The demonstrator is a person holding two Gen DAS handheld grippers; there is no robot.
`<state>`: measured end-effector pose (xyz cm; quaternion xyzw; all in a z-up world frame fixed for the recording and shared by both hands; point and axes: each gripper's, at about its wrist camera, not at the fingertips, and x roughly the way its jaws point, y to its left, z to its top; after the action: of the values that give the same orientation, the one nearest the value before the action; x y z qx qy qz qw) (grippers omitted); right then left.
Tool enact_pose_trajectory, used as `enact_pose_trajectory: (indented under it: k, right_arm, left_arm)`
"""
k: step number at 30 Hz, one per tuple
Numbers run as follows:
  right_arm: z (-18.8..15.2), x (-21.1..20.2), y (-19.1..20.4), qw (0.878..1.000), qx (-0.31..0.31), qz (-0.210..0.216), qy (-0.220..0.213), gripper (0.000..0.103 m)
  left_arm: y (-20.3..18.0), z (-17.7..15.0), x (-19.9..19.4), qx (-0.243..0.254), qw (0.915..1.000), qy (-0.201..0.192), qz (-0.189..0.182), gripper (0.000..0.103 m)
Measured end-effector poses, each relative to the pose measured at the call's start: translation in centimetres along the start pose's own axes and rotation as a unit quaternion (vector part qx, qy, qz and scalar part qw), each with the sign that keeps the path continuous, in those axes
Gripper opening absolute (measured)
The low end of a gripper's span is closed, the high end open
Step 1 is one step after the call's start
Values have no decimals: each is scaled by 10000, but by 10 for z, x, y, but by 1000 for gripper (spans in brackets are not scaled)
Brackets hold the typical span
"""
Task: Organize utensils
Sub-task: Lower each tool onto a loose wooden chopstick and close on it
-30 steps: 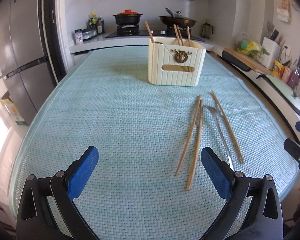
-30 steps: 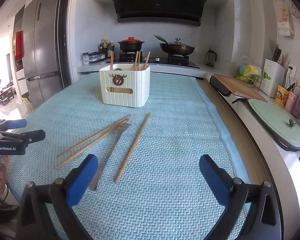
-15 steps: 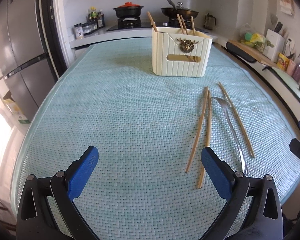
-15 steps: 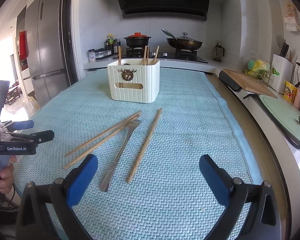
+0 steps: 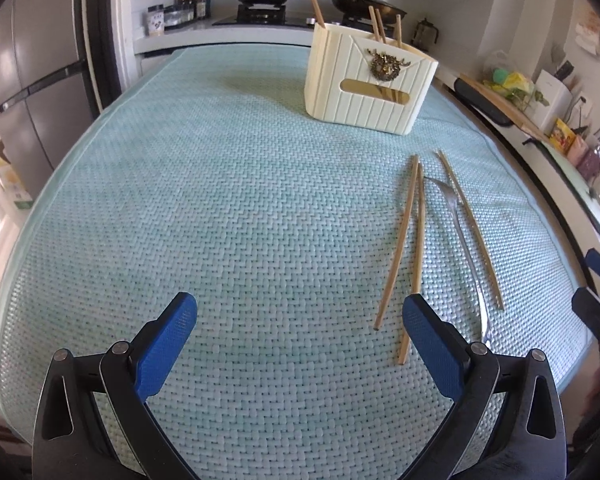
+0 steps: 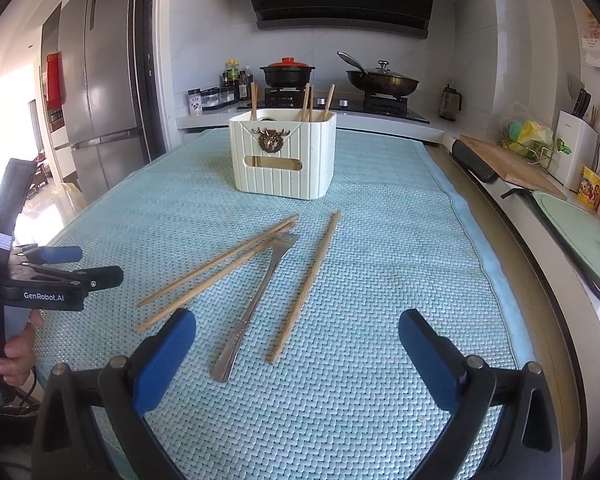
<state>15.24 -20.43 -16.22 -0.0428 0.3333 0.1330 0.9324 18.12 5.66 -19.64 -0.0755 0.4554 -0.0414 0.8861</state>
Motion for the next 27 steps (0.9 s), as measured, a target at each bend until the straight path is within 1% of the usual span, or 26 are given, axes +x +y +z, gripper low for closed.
enact_pose_trajectory:
  k: [3, 5, 7, 10, 14, 16, 20, 27]
  right_arm:
    - [-1, 3, -2, 10000, 24, 35, 69, 103]
    - [-2, 6, -3, 9999, 49, 31, 122, 103]
    - [-2, 8, -6, 9998, 75, -3, 175, 103]
    - [-2, 13, -9, 9996, 115, -51, 272, 103]
    - [0, 12, -12, 9995, 164, -32, 266, 103]
    - [-1, 10, -13, 9995, 172, -41, 250, 103]
    - [-5, 7, -21, 9993, 246, -82, 278, 103]
    - [-10, 9, -41, 9977, 530, -191, 386, 103]
  left_arm:
    - [7, 6, 5, -165, 9995, 84, -264, 102]
    - [5, 16, 8, -107, 9988, 115, -456, 102]
    - [-3, 30, 17, 165, 9976, 249, -628, 102]
    - [-25, 52, 33, 752, 9943, 369, -666, 102]
    - [-59, 75, 61, 1583, 9845, 478, -591, 102]
    - [-72, 83, 76, 1844, 9803, 523, -485, 102]
    - [-90, 95, 101, 2184, 9733, 630, -310, 102]
    - [-100, 101, 130, 2421, 9667, 822, -50, 102]
